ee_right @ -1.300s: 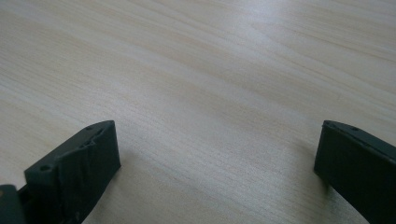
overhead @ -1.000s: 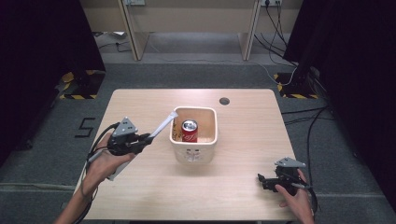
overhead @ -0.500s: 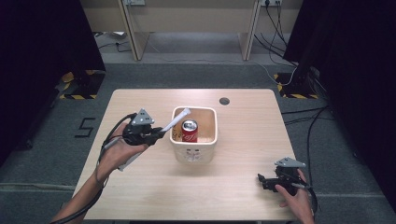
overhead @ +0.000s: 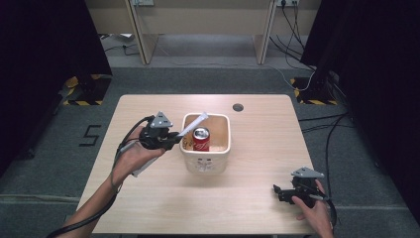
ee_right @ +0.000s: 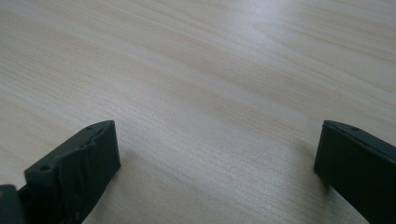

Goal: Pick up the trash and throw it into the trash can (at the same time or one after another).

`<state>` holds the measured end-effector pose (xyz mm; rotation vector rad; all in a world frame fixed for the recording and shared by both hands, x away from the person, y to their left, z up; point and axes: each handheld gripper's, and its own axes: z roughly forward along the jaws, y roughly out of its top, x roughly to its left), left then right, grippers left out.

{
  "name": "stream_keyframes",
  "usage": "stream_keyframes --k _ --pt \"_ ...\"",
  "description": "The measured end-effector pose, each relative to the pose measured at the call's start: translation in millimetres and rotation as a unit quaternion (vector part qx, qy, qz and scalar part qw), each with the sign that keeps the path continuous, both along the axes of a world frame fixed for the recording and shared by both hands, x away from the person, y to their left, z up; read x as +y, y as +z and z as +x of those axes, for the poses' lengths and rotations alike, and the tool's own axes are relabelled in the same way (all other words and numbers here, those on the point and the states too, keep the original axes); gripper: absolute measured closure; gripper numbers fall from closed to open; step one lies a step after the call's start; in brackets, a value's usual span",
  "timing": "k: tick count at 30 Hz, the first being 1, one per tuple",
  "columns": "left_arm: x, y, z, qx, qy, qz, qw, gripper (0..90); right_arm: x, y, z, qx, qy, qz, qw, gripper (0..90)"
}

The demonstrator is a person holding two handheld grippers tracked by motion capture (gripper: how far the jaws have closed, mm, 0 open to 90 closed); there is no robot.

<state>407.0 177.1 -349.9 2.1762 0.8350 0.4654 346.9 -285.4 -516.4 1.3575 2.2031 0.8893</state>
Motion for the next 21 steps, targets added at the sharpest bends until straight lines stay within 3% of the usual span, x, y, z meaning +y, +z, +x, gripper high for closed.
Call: stream_keyframes --k 21 --pt "-5.2 2.1 10.2 0.02 -0.005 0.02 0.9996 78.2 0.1 0.0 -0.1 0.0 0.0 0.001 1.0 0.2"
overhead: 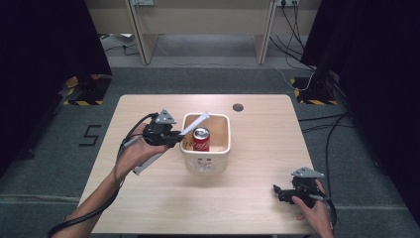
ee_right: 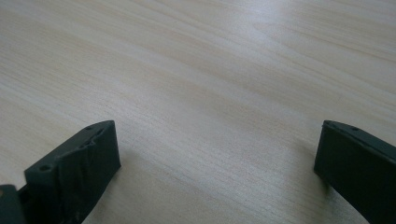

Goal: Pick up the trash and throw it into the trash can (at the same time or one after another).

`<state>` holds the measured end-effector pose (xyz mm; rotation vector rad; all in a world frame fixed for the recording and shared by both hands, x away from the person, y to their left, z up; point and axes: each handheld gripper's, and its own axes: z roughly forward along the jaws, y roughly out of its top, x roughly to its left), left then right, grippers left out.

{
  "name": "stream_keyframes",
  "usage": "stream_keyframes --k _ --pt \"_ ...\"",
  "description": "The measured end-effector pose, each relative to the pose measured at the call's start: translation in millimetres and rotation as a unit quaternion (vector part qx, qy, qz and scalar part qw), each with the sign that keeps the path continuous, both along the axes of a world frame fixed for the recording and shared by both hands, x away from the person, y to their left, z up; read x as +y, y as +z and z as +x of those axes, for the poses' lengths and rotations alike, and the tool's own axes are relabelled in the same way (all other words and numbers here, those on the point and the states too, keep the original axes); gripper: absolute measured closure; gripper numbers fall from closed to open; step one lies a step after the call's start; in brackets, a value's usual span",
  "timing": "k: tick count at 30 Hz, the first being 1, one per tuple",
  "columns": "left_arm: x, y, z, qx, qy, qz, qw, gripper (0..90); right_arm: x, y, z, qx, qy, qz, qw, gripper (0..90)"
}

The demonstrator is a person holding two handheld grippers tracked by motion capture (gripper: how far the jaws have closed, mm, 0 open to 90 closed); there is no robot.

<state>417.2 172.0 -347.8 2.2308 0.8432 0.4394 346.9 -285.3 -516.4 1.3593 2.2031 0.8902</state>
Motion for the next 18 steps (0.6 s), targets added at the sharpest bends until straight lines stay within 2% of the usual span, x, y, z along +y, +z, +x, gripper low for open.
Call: stream_keyframes --k 7,18 --pt "-1.4 2.3 5.2 0.001 0.004 0.004 1.0 78.4 -0.1 0.0 0.1 0.0 0.0 -0.001 1.0 0.2" --pt "-6.6 7.0 7.1 -0.002 -0.003 -0.011 0.9999 79.4 -0.1 0.0 0.1 -0.001 0.001 -0.001 1.0 0.2"
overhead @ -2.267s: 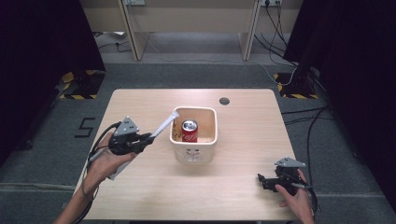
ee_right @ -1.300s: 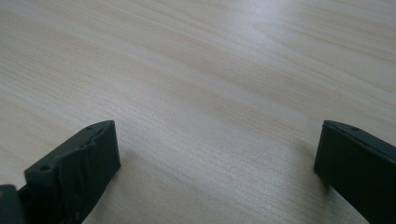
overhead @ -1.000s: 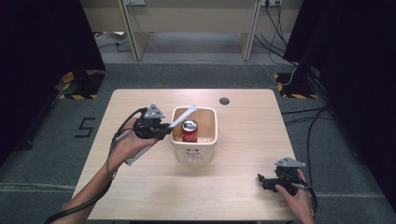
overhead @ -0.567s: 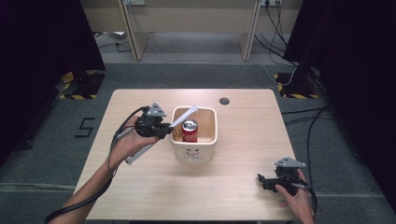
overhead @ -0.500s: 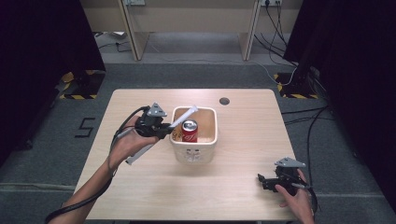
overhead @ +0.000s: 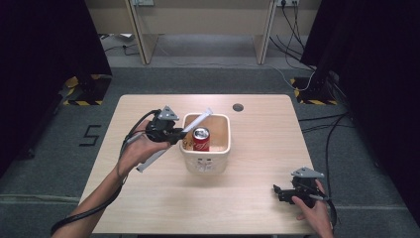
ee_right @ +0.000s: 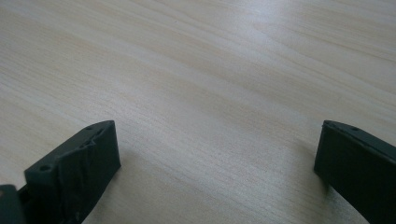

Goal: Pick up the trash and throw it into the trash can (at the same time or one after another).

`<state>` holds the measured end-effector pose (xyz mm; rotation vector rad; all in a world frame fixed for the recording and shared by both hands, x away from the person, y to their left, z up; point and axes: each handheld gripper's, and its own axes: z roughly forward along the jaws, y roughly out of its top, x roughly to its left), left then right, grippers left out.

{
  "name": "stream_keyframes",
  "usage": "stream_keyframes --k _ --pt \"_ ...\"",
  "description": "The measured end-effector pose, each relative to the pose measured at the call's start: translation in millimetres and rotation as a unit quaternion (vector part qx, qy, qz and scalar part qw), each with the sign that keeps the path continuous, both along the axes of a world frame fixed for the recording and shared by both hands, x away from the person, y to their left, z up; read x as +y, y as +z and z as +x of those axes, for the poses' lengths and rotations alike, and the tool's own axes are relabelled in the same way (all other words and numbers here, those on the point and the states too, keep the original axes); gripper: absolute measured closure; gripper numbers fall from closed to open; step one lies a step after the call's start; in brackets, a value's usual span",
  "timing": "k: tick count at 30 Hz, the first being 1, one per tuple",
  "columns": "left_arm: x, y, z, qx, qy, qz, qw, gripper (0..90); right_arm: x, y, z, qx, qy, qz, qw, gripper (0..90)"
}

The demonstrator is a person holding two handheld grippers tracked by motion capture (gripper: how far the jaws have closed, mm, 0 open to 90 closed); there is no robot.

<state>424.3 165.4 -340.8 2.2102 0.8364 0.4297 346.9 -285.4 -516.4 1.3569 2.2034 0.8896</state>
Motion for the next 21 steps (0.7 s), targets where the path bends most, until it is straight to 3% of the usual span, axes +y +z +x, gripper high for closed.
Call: stream_keyframes --k 21 --pt "-7.3 -10.4 19.1 0.023 0.008 0.035 0.9991 77.3 0.1 0.0 -0.1 0.0 0.0 0.0 1.0 0.2"
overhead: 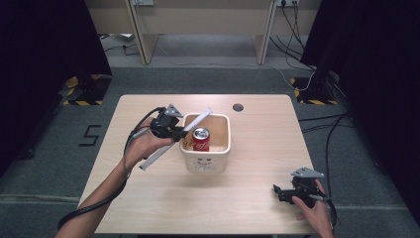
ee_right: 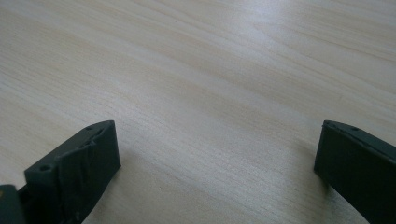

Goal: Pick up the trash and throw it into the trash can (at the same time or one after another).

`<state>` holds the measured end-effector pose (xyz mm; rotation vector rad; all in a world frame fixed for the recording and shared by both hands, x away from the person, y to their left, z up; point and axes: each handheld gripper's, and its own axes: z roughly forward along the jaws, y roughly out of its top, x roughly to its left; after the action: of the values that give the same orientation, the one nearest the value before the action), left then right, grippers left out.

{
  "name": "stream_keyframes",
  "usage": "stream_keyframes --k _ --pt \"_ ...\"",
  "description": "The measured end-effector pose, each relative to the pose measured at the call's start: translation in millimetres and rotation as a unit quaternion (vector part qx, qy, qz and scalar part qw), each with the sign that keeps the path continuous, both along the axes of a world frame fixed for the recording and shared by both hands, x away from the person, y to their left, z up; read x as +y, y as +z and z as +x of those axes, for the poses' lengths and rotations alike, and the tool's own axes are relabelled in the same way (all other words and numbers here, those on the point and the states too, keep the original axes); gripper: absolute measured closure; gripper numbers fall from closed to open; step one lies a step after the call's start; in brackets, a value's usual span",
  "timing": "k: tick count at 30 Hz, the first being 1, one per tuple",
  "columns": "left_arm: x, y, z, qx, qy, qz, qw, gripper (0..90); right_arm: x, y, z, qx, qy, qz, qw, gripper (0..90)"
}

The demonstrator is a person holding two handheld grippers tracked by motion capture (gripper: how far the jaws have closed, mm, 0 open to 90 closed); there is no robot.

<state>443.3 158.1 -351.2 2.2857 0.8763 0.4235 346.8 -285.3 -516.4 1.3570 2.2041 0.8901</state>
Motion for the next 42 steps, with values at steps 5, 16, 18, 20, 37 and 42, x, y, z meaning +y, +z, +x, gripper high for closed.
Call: stream_keyframes --k 5,16,18,20,37,42 --pt "-1.6 -0.6 0.5 -0.002 -0.003 0.001 1.0 78.0 0.0 0.0 0.0 0.0 0.0 0.0 1.0 0.2" --pt "-2.2 17.7 -2.7 -0.032 -0.004 -0.028 0.9991 79.4 -0.1 0.0 0.1 0.0 0.001 0.0 1.0 0.1" --pt "-3.4 18.6 -3.1 -0.034 -0.003 -0.031 0.999 79.4 0.1 0.0 0.0 0.0 0.0 0.001 1.0 0.1" --pt "-4.6 18.5 -2.5 -0.031 -0.006 -0.031 0.999 79.3 0.1 0.0 0.0 0.0 0.0 0.001 1.0 0.2" --pt "-21.4 3.5 10.9 -0.001 -0.025 0.018 0.9995 74.9 0.0 0.0 0.0 0.0 0.0 0.0 1.0 0.1" --pt "-22.6 2.7 13.7 0.001 -0.02 0.012 0.9997 74.2 -0.1 0.0 0.1 0.0 0.001 0.0 1.0 0.2"
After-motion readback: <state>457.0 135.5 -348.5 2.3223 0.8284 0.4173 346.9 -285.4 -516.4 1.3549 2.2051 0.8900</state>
